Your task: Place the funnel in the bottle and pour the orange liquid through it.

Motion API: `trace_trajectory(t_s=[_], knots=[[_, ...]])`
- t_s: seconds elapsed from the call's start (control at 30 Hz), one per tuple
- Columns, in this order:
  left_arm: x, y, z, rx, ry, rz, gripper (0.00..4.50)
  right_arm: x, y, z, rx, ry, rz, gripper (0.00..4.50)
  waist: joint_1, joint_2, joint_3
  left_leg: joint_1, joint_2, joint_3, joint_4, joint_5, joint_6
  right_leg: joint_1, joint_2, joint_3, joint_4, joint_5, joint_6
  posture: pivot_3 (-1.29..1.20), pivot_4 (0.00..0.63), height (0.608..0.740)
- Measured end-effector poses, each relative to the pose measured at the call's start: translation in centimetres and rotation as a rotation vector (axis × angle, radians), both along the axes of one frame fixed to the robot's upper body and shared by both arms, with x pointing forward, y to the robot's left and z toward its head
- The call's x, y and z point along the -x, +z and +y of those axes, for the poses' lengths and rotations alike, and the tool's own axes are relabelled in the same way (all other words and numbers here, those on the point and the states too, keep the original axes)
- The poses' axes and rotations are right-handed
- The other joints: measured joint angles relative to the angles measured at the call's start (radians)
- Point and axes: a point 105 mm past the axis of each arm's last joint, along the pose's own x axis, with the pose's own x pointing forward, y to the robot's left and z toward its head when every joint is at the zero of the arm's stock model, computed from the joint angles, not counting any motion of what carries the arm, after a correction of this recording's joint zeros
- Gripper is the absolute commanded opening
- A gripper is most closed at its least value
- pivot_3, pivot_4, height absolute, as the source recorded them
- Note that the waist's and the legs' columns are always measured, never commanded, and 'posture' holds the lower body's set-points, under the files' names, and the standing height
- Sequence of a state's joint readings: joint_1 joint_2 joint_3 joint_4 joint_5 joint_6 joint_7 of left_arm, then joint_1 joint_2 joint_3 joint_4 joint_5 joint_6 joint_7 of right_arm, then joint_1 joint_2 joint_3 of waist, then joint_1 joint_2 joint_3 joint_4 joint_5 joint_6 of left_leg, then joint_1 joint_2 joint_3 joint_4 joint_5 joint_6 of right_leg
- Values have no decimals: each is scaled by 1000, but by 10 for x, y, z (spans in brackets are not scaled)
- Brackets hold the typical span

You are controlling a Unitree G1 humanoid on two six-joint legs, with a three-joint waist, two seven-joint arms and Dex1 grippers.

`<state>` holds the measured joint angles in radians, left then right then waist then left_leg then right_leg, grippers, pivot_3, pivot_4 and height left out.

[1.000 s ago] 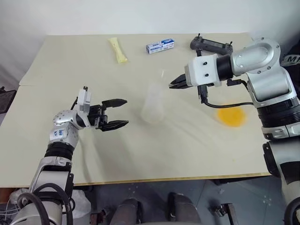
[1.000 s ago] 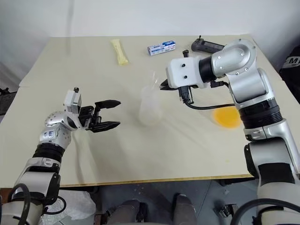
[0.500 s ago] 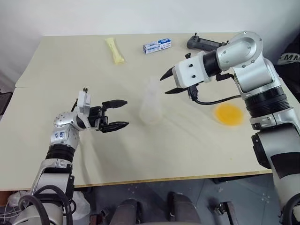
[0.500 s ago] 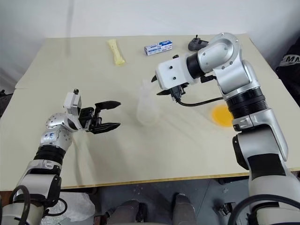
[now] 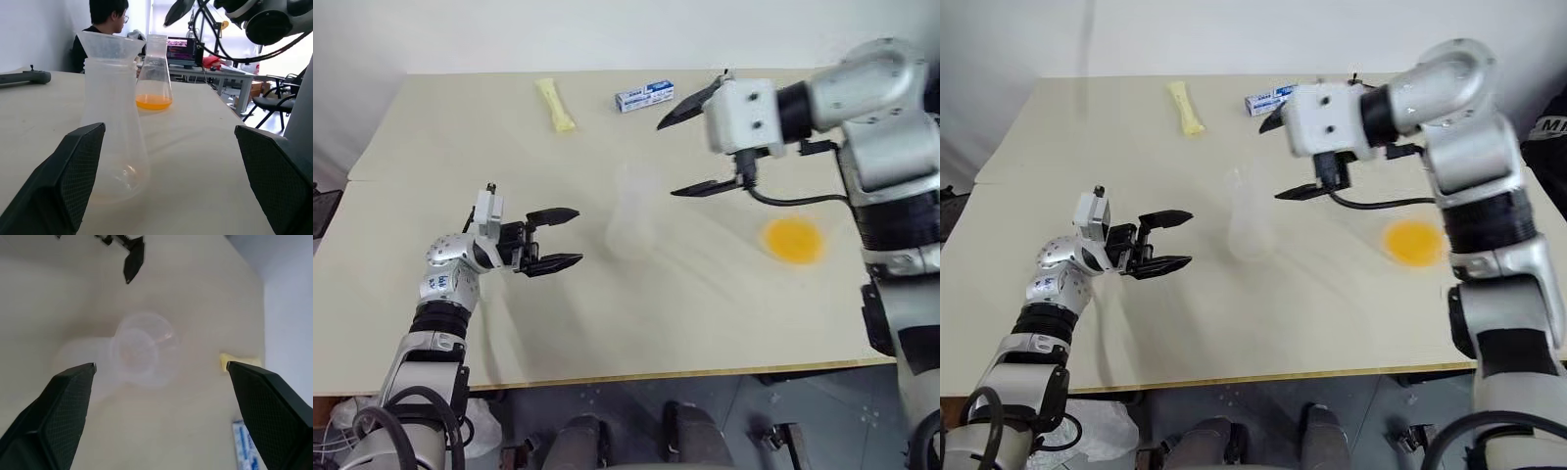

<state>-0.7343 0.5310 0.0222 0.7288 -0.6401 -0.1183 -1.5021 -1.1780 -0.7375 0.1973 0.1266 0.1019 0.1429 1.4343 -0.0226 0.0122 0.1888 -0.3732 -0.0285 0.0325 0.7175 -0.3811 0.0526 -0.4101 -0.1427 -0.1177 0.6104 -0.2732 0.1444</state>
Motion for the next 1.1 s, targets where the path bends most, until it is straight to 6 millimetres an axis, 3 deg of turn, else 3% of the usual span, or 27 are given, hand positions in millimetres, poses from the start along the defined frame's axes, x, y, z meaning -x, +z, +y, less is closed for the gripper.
trace_trajectory(t_s=[0.13, 0.23, 0.33, 0.47, 0.7, 0.87, 1.1], knots=[[0, 0, -1, 2, -4, 7, 4500, 26, -21, -25, -137, -98, 150, 4469, 9, 0, 0, -1, -1, 0, -1, 0, 0, 0, -1, -2, 0, 0, 0, 0, 150, 740], [1, -3, 4, 14, 12, 17, 4500, 49, -51, -48, -213, -244, 249, 4469, 24, 0, 0, -1, -1, 2, 0, 0, 0, -1, -2, -3, -1, 0, 0, 0, 150, 740], [2, -4, 6, 25, 18, 26, 4500, 66, -67, -49, -298, -326, 281, 4469, 29, 0, 0, -1, -1, 2, 1, 0, 0, 0, -3, -2, 0, 0, 0, 0, 150, 740], [3, -7, 5, 19, 7, 51, 4500, 89, -89, -52, -558, -477, 299, 4469, 43, -2, -1, 2, -1, 4, 0, 0, 0, 1, -2, 0, 0, 0, 0, 0, 150, 740], [5, -2, 5, -20, 6, 27, 4500, 110, -125, -74, -719, -748, 322, 4469, 50, -2, -1, 3, -3, 4, 0, 1, 1, 2, -2, 1, 0, 0, 0, 0, 150, 740], [11, 5, 2, -30, -18, -14, 4500, 127, -153, -115, -877, -1057, 281, 4469, 46, -2, -1, 4, -4, 6, -1, 1, 1, 2, -2, 2, 0, 0, 0, 0, 150, 740], [22, 3, 0, -5, -43, -1, 4500, 122, -149, -154, -992, -1193, 131, 4469, 42, -2, -1, 6, -1, 7, -2, 1, 1, 2, 0, 4, 0, 0, 0, 0, 150, 740]])
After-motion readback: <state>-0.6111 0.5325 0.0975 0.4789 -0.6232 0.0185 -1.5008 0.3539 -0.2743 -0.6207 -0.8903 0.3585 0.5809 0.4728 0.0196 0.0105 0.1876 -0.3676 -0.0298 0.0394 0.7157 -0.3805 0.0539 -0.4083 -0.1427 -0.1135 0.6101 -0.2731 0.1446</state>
